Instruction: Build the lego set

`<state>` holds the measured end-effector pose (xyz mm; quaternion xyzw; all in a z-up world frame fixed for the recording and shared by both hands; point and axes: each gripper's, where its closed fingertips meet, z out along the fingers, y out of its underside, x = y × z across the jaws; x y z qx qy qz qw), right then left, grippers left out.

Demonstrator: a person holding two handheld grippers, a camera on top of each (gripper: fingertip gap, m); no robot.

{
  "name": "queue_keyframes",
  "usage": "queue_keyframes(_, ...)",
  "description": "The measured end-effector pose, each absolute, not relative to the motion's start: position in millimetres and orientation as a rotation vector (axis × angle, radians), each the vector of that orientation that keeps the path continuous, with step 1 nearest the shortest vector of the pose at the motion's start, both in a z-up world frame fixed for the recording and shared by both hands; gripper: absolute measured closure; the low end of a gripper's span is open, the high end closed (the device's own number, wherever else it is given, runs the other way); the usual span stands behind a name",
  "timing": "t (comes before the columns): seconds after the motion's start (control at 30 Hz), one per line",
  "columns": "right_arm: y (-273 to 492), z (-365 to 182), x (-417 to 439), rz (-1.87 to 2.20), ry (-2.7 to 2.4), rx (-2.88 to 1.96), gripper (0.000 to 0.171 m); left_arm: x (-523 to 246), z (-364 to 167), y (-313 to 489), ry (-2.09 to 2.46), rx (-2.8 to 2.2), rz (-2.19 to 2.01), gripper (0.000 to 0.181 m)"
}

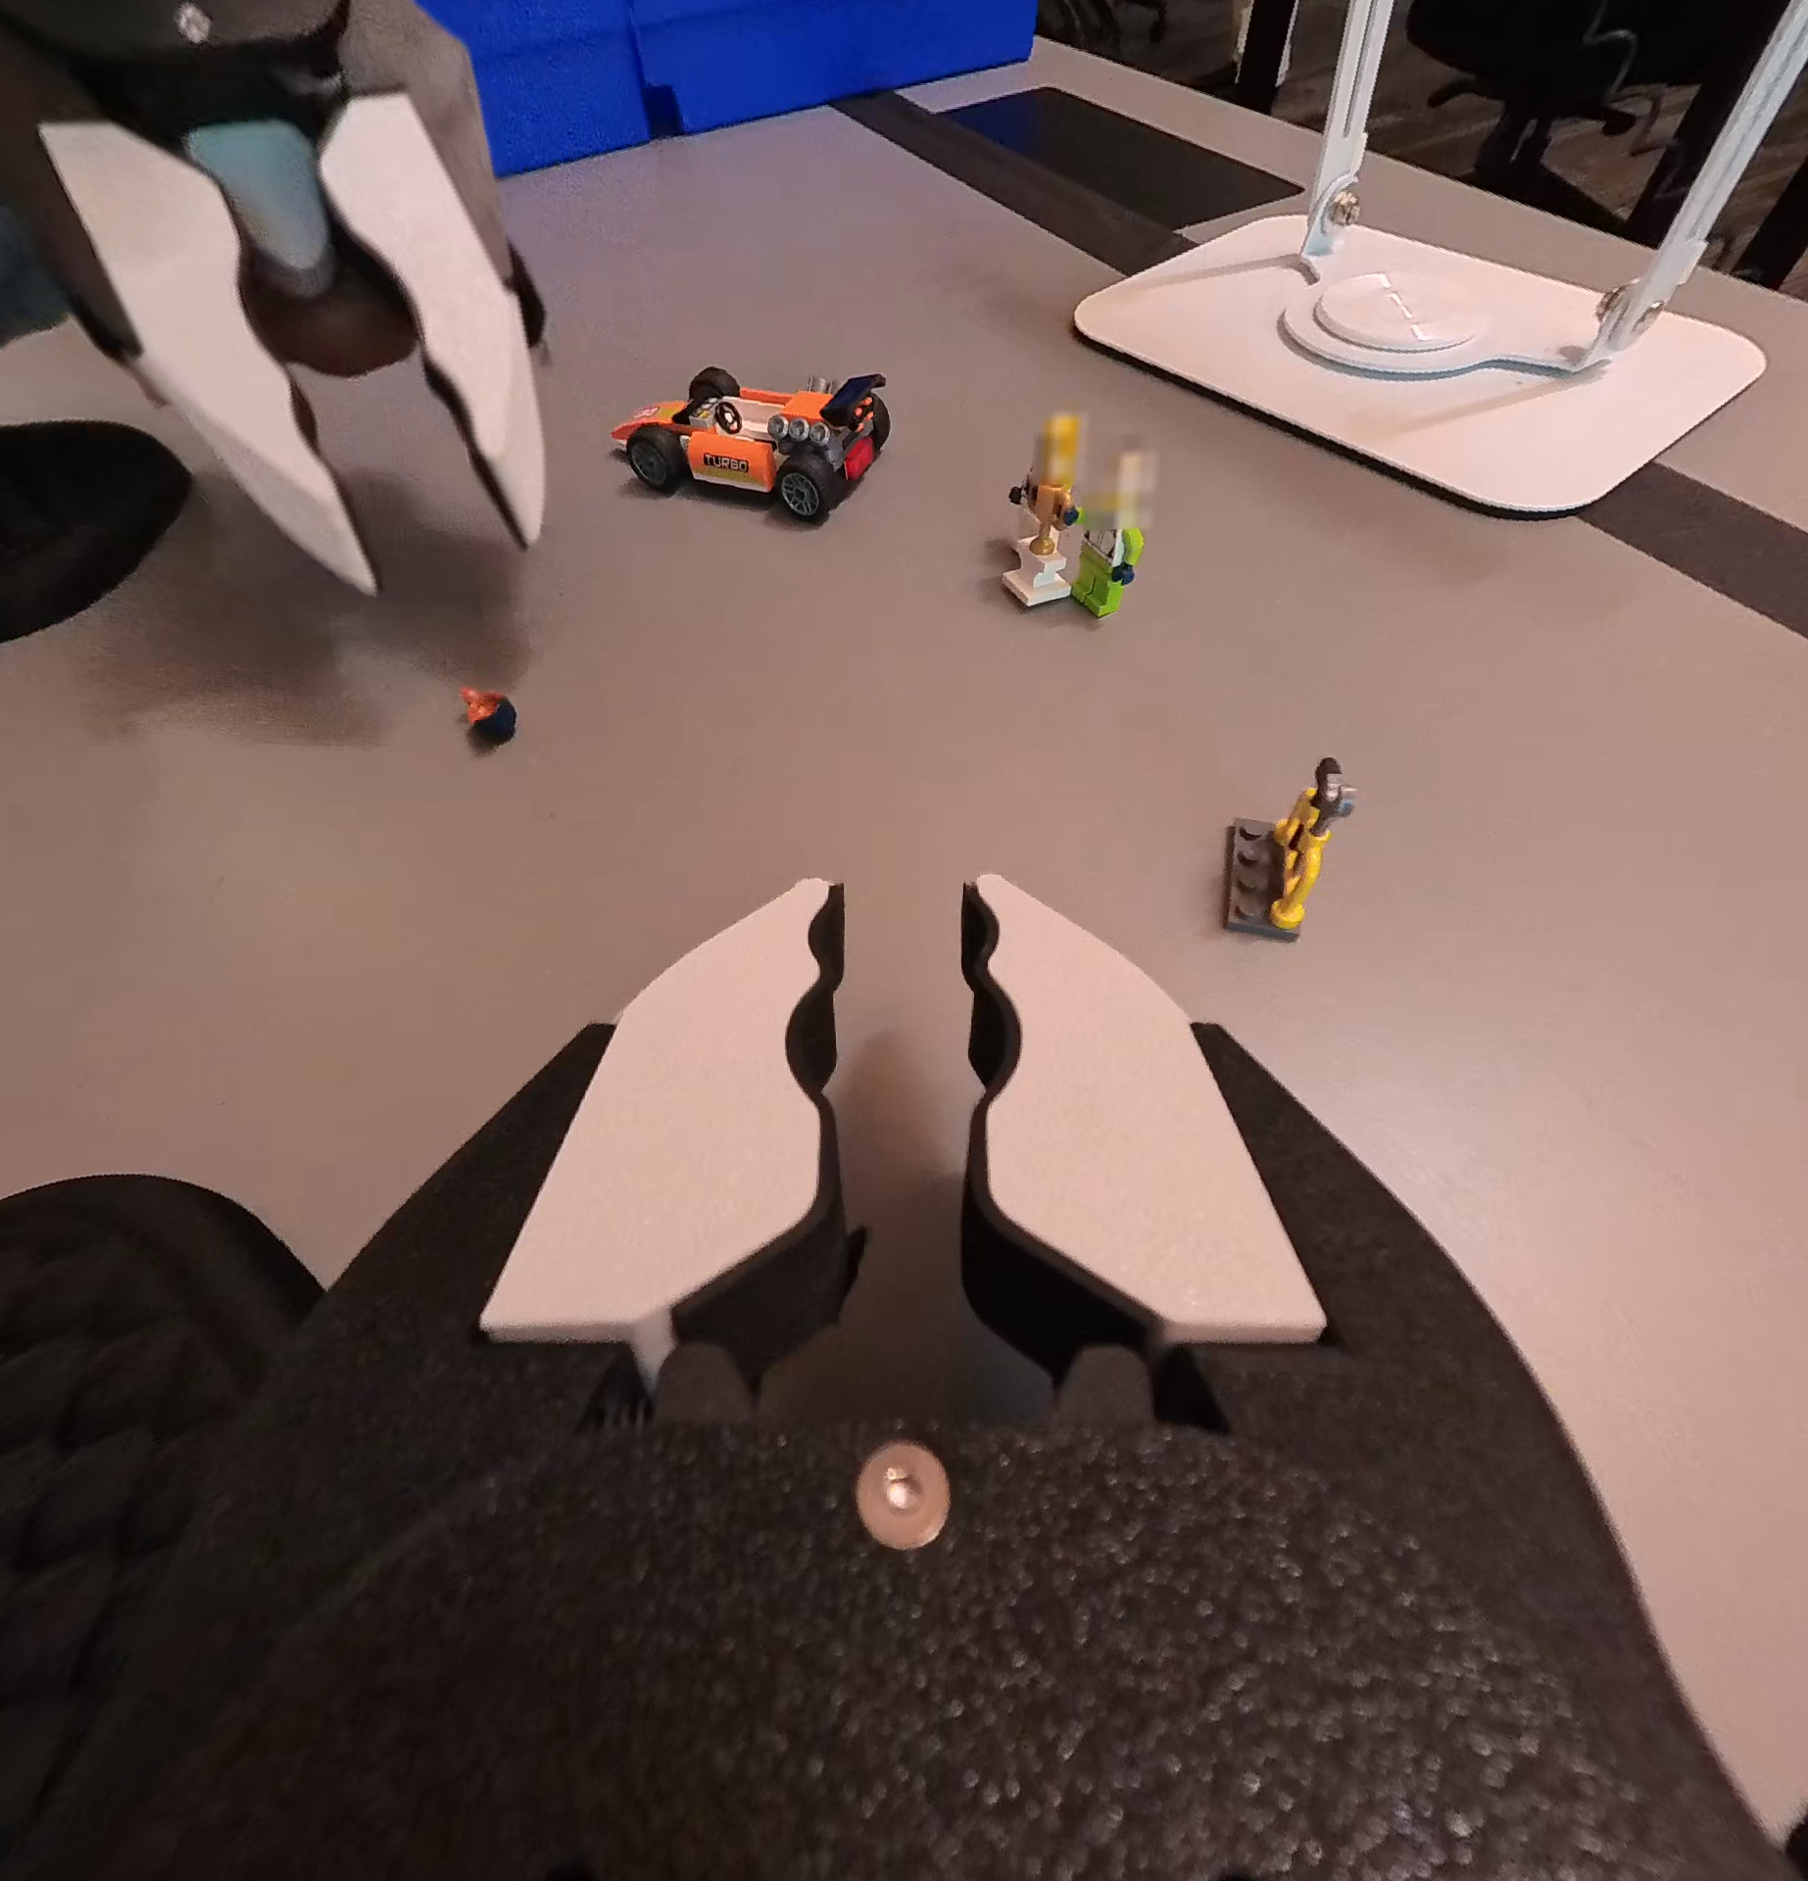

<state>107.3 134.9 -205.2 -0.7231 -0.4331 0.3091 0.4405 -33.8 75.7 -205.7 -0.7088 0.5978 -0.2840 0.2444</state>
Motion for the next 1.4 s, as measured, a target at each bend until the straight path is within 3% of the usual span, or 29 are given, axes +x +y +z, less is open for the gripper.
queue_keyframes(0.27, 135, -204, 108, 0.764, -1.066, -1.792, 0.149, -20, -241, 60, 1.846, -2.002, -0.768, 0.152)
queue_keyframes(0.37, 134, -205, 107, 0.763, -1.073, -1.792, 0.149, -23, -248, 67, 1.864, -2.011, -0.650, 0.167)
queue_keyframes(0.47, 128, -199, 99, 0.820, -1.076, -1.759, 0.150, -20, -245, 71, 1.831, -1.960, -0.622, 0.169)
queue_keyframes(0.9, 126, -157, 5, 1.014, -1.139, -1.686, 0.148, 9, -170, 133, 1.451, -1.403, -0.223, 0.169)
queue_keyframes(1.13, 119, -135, -6, 1.502, -1.074, -1.680, 0.140, 7, -140, 129, 1.392, -1.153, -0.153, 0.169)
queue_keyframes(1.4, 115, -126, -13, 1.637, -1.141, -1.676, 0.156, 3, -128, 124, 1.366, -1.054, -0.170, 0.168)
